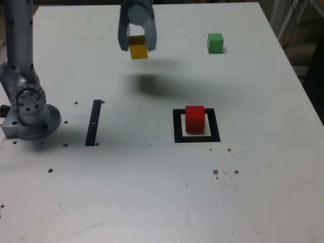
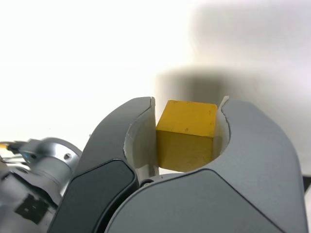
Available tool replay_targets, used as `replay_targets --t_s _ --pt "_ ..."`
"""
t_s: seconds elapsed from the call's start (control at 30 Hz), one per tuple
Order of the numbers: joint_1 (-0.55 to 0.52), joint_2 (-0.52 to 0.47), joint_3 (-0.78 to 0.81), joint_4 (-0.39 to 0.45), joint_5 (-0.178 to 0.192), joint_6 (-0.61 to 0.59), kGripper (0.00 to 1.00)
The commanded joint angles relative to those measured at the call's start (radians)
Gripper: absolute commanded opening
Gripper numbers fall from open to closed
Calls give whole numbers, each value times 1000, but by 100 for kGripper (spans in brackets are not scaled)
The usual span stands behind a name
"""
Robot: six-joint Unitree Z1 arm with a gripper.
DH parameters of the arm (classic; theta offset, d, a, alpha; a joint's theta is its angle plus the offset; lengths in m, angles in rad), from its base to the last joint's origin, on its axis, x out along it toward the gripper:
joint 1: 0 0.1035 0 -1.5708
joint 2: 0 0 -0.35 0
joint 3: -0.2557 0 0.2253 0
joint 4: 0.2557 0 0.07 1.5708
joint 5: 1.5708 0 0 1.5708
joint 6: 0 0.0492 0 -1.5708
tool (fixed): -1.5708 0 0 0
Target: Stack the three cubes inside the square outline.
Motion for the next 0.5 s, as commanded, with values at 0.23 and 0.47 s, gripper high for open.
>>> replay_targets --t_s 0.23,0.47 --pt "-141 -11 -13 22 -44 -127 32" --pt "-251 4 -61 44 -55 -213 32"
